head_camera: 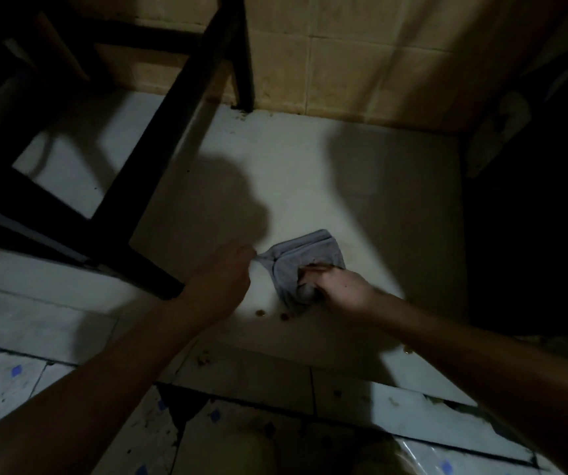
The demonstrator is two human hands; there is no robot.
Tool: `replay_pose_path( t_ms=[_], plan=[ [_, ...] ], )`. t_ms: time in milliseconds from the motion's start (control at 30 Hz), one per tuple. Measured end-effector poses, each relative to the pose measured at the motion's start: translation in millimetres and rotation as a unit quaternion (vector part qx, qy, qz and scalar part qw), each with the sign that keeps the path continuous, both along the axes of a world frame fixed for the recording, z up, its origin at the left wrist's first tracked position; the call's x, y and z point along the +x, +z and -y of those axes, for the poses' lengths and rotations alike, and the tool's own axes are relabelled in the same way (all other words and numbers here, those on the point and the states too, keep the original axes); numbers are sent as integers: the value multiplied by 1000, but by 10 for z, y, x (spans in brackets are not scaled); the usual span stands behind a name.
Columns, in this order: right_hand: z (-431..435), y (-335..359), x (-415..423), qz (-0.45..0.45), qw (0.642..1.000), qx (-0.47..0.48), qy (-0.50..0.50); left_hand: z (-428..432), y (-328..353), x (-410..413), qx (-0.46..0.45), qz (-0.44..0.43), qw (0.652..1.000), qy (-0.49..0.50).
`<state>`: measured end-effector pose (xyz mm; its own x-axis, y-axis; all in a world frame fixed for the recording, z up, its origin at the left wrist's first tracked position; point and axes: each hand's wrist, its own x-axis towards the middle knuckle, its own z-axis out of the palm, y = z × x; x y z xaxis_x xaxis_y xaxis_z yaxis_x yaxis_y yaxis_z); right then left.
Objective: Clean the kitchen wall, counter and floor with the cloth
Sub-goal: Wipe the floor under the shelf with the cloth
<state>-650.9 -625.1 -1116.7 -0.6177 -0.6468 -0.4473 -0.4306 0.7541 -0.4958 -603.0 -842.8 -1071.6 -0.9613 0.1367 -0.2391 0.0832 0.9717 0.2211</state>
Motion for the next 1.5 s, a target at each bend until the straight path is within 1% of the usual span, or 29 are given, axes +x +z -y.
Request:
replay_pose_path(
  t_ms=[100,200,267,367,433,500,600,667,700,800,933,1000,1133,1233,1300,1400,1500],
  plan=[
    [-354,54,98,-23,999,32,-21,-264,-17,-118,24,-1,1000,-16],
    [-667,103,226,-50,995,58,-57,-507,25,-234,21,-29,998,-50],
    [-861,103,302,-48,990,72,-113,-673,46,-313,37,-38,997,-55],
    [-1024,65,409,-25,975,62,-212,-841,33,-395,53,-41,995,-71],
    [-1033,51,495,-16,953,29,-302,-866,-1,-421,50,-40,994,-86],
    [-998,14,597,-20,919,10,-393,-863,-36,-429,51,-37,994,-90],
    [-910,-76,781,-39,884,33,-464,-818,-85,-412,62,-38,995,-75],
    [-815,-133,932,-35,869,-6,-494,-761,-122,-375,68,-43,994,-75],
    [-769,-159,1012,-40,867,-27,-496,-721,-143,-354,69,-47,994,-75],
    [-673,-215,1145,-47,893,-68,-443,-594,-168,-282,71,-56,993,-72],
    [-511,-260,1089,-25,920,-67,-386,-458,-162,-169,74,-59,994,-56],
    [-391,-265,1059,-13,931,-86,-355,-378,-142,-125,62,-63,995,-46],
    [-147,-259,1032,27,943,-134,-305,-115,-110,40,47,-37,998,-26],
    [70,-246,994,37,948,-165,-268,91,-78,190,36,1,999,-19],
    [220,-250,955,46,955,-168,-240,209,-66,295,26,13,999,-16],
    [435,-252,910,71,961,-175,-204,363,-45,466,11,4,1000,-6],
    [594,-290,819,28,984,-111,-136,464,14,579,12,-8,1000,-3]
  ],
)
